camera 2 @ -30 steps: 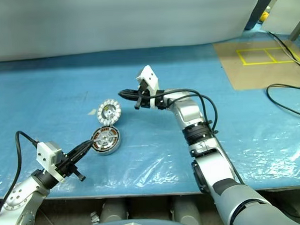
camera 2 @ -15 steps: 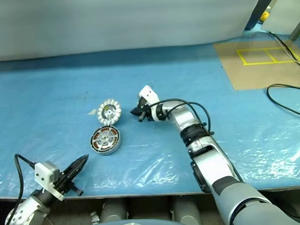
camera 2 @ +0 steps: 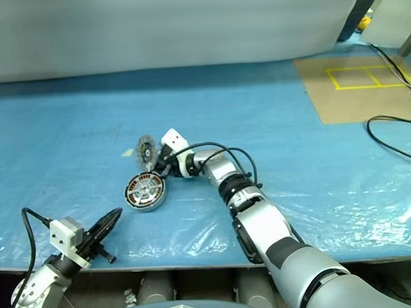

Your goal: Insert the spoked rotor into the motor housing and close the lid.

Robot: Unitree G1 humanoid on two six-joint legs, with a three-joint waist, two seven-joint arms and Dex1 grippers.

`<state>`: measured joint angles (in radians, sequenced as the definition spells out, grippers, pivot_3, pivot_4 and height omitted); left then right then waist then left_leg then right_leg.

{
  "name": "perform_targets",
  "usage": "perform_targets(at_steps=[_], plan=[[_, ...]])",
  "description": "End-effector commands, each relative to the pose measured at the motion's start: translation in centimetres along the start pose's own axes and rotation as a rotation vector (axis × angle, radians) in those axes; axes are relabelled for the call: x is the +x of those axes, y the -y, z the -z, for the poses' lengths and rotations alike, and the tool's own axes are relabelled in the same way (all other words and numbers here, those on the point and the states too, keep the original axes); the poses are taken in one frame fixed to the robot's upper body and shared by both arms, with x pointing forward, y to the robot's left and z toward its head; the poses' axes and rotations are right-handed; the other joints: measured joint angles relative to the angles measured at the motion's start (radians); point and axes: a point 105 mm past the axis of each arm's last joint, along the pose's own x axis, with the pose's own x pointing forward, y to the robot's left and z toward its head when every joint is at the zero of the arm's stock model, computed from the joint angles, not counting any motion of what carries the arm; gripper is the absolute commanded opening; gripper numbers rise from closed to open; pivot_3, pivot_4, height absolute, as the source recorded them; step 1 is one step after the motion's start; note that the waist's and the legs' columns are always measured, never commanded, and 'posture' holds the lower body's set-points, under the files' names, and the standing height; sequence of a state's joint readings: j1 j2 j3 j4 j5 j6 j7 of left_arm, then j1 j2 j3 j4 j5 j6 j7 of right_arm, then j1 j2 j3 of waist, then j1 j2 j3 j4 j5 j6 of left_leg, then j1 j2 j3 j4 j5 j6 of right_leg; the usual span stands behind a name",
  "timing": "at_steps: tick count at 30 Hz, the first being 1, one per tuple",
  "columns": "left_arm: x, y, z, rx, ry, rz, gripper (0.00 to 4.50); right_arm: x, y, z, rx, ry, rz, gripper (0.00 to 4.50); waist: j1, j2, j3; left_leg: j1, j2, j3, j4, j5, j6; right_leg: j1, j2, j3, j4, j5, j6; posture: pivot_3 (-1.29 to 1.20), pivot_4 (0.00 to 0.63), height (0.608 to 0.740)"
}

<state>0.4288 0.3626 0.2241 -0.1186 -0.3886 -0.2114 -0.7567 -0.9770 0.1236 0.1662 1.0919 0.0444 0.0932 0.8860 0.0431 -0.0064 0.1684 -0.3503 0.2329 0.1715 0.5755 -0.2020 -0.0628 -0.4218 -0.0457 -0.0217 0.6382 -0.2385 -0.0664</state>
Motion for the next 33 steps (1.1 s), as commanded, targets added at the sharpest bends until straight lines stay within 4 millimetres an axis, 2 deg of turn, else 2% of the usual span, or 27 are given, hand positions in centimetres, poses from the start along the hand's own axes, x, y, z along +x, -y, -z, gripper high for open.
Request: perform_targets(at_steps=[1,5,8,13,20,25,29,33], plan=[[0.2,0.1,-0.8,0.027,0.019,0.008,0.00,1.9,-1.6,-3.3,0.044,0.154,-0.040,0.02,0.001,0.000,0.000,0.000,0.000,0.000,0.000,0.000,0.000,0.000,0.000,0.000,0.000,0.000,0.000,0.00,0.150,0.740],[0.2,0.1,-0.9,0.029,0.018,0.005,0.00,2.2,-2.1,-4.3,0.102,0.220,-0.074,0.02,-0.001,0.000,0.000,0.000,0.000,0.000,0.000,0.000,0.000,0.000,0.000,0.000,0.000,0.000,0.000,0.00,0.150,0.740],[0.1,0.0,-1.0,0.031,0.015,0.000,0.00,2.1,-2.8,-5.6,0.141,0.283,-0.140,0.02,-0.002,0.000,0.000,0.000,0.001,0.000,0.000,0.000,0.000,0.000,0.000,0.000,0.001,0.000,0.000,0.00,0.150,0.740],[0.1,0.0,-1.0,0.033,0.013,0.000,0.00,1.6,-3.9,-6.5,0.163,0.315,-0.257,0.02,-0.001,0.000,0.000,0.000,0.002,0.001,0.000,0.000,0.000,0.000,0.000,0.000,0.001,0.000,-0.001,0.00,0.150,0.740],[0.3,-0.2,-1.1,0.037,0.012,0.002,0.00,0.5,-6.6,-4.9,0.096,0.181,-0.495,0.02,-0.001,0.000,0.000,0.000,0.004,0.001,0.000,0.000,0.000,0.000,0.001,-0.001,0.001,0.000,-0.001,0.00,0.150,0.740],[0.4,-0.2,-1.4,0.040,0.015,-0.001,0.00,0.4,-6.7,-2.7,-0.065,0.057,-0.468,0.02,0.000,0.000,0.000,0.000,0.004,0.001,0.000,0.000,0.000,0.000,0.001,-0.001,0.000,0.000,-0.001,0.00,0.150,0.740],[-0.3,-0.6,-1.7,0.048,0.016,-0.025,0.00,0.3,-5.8,-4.4,-0.072,0.125,-0.402,0.02,-0.001,0.000,0.000,0.000,0.004,0.001,0.000,0.000,0.000,0.000,0.001,-0.001,0.000,0.000,-0.001,0.00,0.150,0.740],[-0.6,-0.4,-2.0,0.052,0.010,-0.019,0.00,0.5,-5.3,-5.3,-0.135,0.133,-0.333,0.02,-0.001,0.000,0.000,0.001,0.004,0.001,-0.001,0.000,0.000,0.000,0.001,-0.001,0.000,0.000,-0.001,0.00,0.150,0.740]])
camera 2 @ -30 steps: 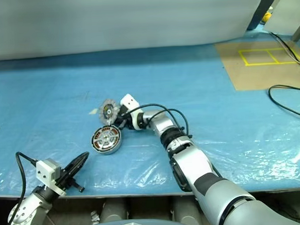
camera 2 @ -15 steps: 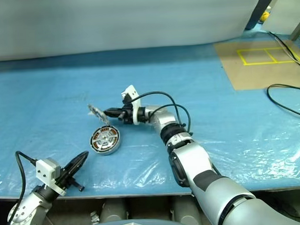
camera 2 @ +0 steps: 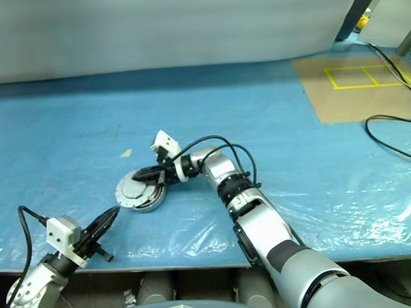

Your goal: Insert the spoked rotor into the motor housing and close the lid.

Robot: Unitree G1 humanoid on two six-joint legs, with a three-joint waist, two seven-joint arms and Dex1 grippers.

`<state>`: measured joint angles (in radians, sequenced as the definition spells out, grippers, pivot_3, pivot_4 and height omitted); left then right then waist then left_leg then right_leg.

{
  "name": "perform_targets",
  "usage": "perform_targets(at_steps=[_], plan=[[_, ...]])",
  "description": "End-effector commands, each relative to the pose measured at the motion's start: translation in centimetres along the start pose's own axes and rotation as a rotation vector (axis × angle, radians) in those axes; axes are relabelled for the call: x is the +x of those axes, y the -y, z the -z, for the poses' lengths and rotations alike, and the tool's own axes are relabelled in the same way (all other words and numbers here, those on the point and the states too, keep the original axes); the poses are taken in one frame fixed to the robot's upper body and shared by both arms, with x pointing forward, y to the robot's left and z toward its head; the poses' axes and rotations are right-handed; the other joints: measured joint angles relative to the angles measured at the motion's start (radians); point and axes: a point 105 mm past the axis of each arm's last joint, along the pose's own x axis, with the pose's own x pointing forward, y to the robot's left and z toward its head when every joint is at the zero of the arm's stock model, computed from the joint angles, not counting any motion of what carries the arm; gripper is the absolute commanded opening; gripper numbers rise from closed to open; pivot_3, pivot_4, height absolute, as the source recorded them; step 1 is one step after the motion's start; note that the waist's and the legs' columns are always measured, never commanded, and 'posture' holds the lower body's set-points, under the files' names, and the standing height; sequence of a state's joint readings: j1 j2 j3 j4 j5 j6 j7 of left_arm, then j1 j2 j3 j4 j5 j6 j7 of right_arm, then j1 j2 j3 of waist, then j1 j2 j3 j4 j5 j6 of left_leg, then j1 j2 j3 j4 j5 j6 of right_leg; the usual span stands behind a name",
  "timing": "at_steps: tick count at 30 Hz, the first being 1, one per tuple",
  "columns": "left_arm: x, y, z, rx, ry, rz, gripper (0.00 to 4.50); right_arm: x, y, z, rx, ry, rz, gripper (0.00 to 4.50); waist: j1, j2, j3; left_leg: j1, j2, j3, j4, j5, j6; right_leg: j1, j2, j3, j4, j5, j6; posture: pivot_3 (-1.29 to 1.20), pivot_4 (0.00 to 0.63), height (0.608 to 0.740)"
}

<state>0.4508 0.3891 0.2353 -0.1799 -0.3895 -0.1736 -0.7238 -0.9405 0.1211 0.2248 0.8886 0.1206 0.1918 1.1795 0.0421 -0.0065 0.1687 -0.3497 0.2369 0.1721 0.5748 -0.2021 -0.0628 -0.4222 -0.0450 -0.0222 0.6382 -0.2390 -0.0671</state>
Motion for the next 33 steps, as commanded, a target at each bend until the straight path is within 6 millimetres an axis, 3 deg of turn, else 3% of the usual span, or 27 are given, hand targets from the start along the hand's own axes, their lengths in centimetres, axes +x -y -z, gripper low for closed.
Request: perform_targets(at_steps=[1,3,14,15,28,33], plan=[[-0.3,-0.1,-1.2,0.027,0.023,-0.004,0.00,1.3,-0.1,-2.8,-0.127,0.052,0.038,0.20,0.000,0.000,0.000,0.000,0.000,0.000,0.000,0.000,0.000,0.000,0.000,0.000,0.000,0.000,0.000,0.00,0.150,0.740],[-0.3,0.0,-1.2,0.025,0.024,-0.003,0.00,1.6,-0.4,-3.1,-0.161,0.060,0.037,0.57,0.000,0.000,0.000,0.000,0.000,0.000,0.000,0.000,0.000,0.000,0.000,0.000,0.000,0.000,0.000,0.00,0.150,0.740],[0.2,0.6,-1.1,0.015,0.017,0.014,0.00,3.5,-2.2,-2.6,-0.289,-0.013,-0.005,4.37,-0.001,0.000,0.000,0.000,0.000,0.000,-0.002,0.000,0.000,0.000,0.000,0.000,-0.001,0.000,0.000,0.00,0.150,0.740],[0.2,0.6,-1.1,0.016,0.018,0.014,0.00,3.7,-2.2,-2.3,-0.299,-0.027,0.002,4.49,-0.001,0.000,0.000,0.000,0.000,0.000,-0.002,0.000,0.000,0.000,0.000,0.000,-0.001,0.000,0.000,0.00,0.150,0.740],[0.4,0.6,-1.2,0.012,0.011,0.021,0.00,4.6,-3.2,1.6,-0.364,-0.178,-0.027,4.49,-0.002,0.000,0.000,0.000,-0.001,0.000,-0.002,0.000,0.000,0.000,0.000,0.000,-0.002,0.000,0.000,0.00,0.150,0.740],[0.4,0.5,-1.1,0.013,0.010,0.022,0.00,4.3,-2.7,1.9,-0.389,-0.189,0.001,3.26,-0.003,0.000,0.000,0.001,-0.001,0.000,-0.002,0.000,0.000,0.000,0.000,0.000,-0.001,0.000,0.000,0.00,0.150,0.740]])
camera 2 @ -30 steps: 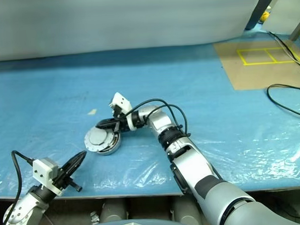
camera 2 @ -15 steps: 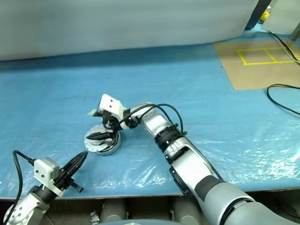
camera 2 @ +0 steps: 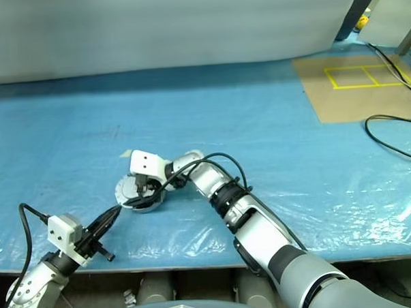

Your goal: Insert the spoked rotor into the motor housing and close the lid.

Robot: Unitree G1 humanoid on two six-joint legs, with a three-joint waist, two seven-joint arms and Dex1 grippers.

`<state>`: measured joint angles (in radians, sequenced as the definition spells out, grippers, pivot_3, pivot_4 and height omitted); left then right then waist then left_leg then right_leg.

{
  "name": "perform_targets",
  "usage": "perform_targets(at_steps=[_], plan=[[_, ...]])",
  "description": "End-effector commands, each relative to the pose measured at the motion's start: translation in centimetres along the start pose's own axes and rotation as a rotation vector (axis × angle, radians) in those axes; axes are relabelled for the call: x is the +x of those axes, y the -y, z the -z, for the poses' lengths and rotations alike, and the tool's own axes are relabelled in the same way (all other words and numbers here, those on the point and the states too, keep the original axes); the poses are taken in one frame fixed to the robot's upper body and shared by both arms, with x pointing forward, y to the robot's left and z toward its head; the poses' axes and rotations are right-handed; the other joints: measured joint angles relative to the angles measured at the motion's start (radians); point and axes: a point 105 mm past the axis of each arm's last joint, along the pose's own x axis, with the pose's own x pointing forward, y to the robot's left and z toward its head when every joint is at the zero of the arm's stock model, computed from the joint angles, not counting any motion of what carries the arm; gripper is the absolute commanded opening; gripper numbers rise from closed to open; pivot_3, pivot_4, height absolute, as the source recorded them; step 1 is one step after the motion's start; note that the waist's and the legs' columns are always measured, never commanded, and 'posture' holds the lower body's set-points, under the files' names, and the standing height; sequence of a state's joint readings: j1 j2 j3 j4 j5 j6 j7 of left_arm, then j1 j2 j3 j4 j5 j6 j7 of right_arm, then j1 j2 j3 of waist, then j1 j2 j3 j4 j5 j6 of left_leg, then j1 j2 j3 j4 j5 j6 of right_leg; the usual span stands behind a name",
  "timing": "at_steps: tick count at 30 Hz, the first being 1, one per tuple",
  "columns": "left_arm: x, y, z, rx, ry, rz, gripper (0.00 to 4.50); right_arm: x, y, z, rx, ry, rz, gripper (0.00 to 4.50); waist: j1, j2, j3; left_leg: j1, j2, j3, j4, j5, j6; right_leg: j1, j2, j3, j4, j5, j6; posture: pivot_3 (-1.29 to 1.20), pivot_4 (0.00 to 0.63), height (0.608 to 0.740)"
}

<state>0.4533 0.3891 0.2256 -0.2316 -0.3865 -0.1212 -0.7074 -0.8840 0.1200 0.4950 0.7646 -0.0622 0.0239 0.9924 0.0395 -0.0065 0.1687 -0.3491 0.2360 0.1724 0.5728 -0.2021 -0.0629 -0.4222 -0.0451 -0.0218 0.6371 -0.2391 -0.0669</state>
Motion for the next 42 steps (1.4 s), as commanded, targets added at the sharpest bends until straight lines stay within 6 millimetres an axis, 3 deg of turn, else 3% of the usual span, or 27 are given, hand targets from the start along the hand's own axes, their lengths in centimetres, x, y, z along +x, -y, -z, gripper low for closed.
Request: perform_targets(at_steps=[1,11,25,30,42], plan=[[0.0,0.1,-0.6,0.021,0.016,0.011,0.00,1.1,-1.1,-0.7,-0.011,0.039,-0.030,3.20,0.000,0.000,0.000,0.000,0.000,0.000,0.000,0.000,0.000,0.000,0.000,0.000,0.000,0.000,0.000,0.00,0.150,0.740],[0.1,0.8,-0.7,0.019,0.018,0.035,0.00,-1.3,-0.1,-3.8,0.028,0.172,-0.064,3.20,0.000,0.000,0.000,-0.001,0.000,0.000,0.000,0.000,0.000,0.000,0.001,0.000,-0.001,0.000,0.000,0.00,0.150,0.740],[0.6,2.0,-1.4,0.012,0.028,0.066,0.00,-1.2,-1.1,-1.3,-0.058,0.039,-0.093,3.20,-0.003,0.000,0.000,-0.001,0.000,0.000,-0.001,0.000,0.000,0.000,0.002,0.000,-0.001,0.000,0.000,0.00,0.150,0.740],[-0.5,1.6,-1.2,0.013,0.008,0.057,0.00,-1.2,-1.2,-0.1,-0.060,-0.007,-0.087,3.20,-0.003,0.000,0.000,0.000,0.000,0.000,-0.001,0.000,-0.001,0.000,0.003,0.000,-0.001,0.000,0.000,0.00,0.150,0.740],[-2.3,0.9,-1.2,0.029,0.005,0.014,0.00,-1.0,-1.8,-0.4,-0.012,-0.003,-0.128,3.20,-0.002,0.000,0.000,0.000,0.001,0.001,-0.001,0.000,-0.001,0.000,0.003,0.000,-0.001,0.000,-0.001,0.00,0.150,0.740]])
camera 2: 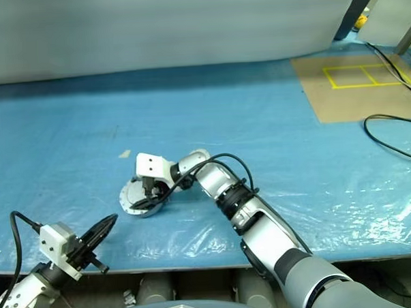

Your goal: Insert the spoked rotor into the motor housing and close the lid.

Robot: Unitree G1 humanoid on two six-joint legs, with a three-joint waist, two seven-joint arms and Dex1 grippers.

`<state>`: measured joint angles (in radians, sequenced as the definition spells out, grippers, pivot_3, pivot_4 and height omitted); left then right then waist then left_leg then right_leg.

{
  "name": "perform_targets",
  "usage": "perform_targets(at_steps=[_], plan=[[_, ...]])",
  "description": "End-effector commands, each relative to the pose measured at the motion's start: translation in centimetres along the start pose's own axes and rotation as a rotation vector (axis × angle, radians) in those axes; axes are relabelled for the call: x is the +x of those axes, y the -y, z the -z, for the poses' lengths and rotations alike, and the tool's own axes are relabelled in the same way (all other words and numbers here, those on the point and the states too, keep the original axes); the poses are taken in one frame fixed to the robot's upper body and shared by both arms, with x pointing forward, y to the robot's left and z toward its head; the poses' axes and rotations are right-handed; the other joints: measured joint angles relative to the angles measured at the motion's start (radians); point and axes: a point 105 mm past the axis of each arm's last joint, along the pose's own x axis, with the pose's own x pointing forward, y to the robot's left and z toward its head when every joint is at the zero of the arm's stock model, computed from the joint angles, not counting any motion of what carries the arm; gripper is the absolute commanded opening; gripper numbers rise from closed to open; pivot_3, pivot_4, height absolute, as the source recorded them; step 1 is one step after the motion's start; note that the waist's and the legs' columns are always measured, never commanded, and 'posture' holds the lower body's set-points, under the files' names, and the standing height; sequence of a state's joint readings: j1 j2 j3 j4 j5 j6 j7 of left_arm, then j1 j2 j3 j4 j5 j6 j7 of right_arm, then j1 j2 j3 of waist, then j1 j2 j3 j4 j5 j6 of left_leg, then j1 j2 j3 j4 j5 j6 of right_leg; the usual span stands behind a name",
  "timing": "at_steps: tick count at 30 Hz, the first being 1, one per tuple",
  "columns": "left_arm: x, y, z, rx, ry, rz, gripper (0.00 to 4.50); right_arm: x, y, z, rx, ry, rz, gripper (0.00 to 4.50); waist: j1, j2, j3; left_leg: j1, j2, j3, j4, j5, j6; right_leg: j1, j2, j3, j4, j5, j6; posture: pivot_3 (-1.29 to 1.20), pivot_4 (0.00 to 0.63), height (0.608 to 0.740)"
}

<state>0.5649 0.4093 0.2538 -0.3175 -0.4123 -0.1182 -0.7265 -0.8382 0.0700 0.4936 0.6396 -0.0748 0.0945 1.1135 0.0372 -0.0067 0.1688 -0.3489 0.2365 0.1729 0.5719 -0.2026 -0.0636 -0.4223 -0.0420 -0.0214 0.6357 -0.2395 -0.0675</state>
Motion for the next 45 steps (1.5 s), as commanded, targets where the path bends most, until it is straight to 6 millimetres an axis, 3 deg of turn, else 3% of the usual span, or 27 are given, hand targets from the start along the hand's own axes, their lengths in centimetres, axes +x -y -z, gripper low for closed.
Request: perform_targets(at_steps=[1,7,22,29,37,45], plan=[[-0.4,0.3,-0.7,0.021,0.034,-0.001,0.00,0.3,-0.8,-0.7,-0.008,0.016,-0.049,3.20,0.000,0.000,0.000,0.000,0.000,0.000,0.000,0.000,0.000,0.000,0.000,0.000,0.000,0.000,0.000,0.00,0.150,0.740],[0.0,1.0,-0.4,0.007,0.037,-0.001,0.00,-0.2,-0.6,-1.0,-0.004,0.004,-0.062,3.20,0.001,0.000,0.000,0.000,0.001,0.000,0.000,0.000,0.000,0.000,0.000,0.000,0.000,0.000,0.000,0.00,0.150,0.740],[0.5,1.3,-0.8,0.004,0.048,-0.004,0.00,-0.3,-0.7,2.1,-0.064,-0.140,-0.068,3.20,0.001,0.000,0.000,0.002,0.001,0.000,0.000,0.000,0.000,0.001,0.000,0.000,0.001,0.000,0.000,0.00,0.150,0.740],[1.0,1.3,-1.0,0.006,0.052,0.006,0.00,-1.2,0.9,3.4,-0.051,-0.209,0.006,3.20,0.001,0.001,-0.001,0.006,0.001,0.000,0.000,0.000,0.000,0.004,0.000,0.001,0.002,0.000,0.000,0.00,0.150,0.740],[1.3,1.2,-1.0,0.008,0.053,0.014,0.00,-2.2,4.0,3.8,0.009,-0.211,0.210,3.20,0.005,0.004,0.000,0.016,0.001,0.000,0.000,0.000,0.000,0.013,-0.001,0.001,0.004,-0.003,0.006,0.00,0.150,0.740],[1.6,0.9,-1.0,0.004,0.063,0.019,0.00,-2.7,3.4,3.9,0.119,-0.168,0.143,3.20,0.007,0.005,0.000,0.016,0.000,-0.001,0.000,0.000,0.000,0.014,-0.001,0.002,0.004,-0.003,0.006,0.00,0.150,0.740]])
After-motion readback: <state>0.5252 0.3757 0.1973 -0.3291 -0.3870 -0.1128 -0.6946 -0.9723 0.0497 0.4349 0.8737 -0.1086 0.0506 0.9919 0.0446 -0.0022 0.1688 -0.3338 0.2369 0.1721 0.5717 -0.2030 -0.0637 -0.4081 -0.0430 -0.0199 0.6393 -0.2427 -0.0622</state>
